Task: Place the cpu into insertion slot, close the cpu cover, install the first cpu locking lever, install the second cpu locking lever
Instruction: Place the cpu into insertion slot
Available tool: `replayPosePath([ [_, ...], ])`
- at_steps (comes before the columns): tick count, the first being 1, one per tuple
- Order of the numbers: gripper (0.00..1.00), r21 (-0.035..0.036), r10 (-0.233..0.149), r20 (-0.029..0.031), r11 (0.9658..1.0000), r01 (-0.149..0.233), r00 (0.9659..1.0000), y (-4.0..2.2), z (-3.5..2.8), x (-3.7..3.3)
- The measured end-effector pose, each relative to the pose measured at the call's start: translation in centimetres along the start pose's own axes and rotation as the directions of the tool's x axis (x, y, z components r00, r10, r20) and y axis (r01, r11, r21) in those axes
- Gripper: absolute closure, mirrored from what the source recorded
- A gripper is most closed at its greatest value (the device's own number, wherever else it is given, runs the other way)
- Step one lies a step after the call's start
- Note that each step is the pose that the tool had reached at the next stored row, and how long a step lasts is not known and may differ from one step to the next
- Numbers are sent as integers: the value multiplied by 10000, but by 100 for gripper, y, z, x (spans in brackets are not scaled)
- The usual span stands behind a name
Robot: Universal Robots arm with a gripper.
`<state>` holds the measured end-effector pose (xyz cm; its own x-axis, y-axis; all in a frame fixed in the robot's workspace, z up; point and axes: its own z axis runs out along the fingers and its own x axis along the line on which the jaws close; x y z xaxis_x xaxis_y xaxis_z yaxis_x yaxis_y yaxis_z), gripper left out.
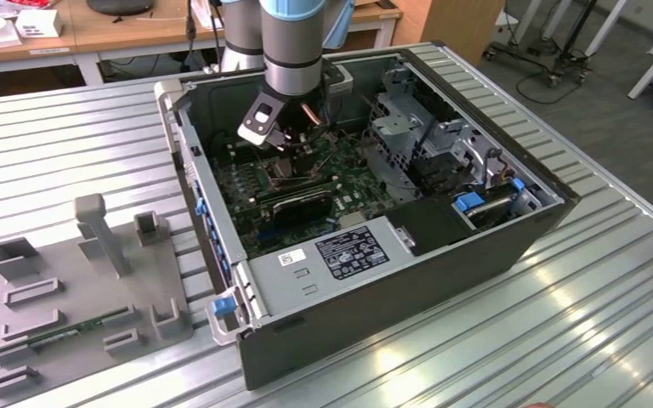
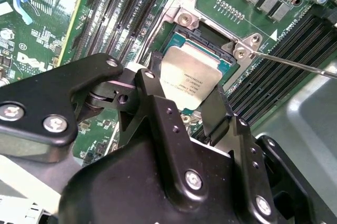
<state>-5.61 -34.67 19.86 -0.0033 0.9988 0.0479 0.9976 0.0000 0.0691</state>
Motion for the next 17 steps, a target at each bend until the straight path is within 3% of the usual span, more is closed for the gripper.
replayPosePath([
  [17, 46, -6, 137, 6, 9999, -137, 9999, -8, 13, 14],
])
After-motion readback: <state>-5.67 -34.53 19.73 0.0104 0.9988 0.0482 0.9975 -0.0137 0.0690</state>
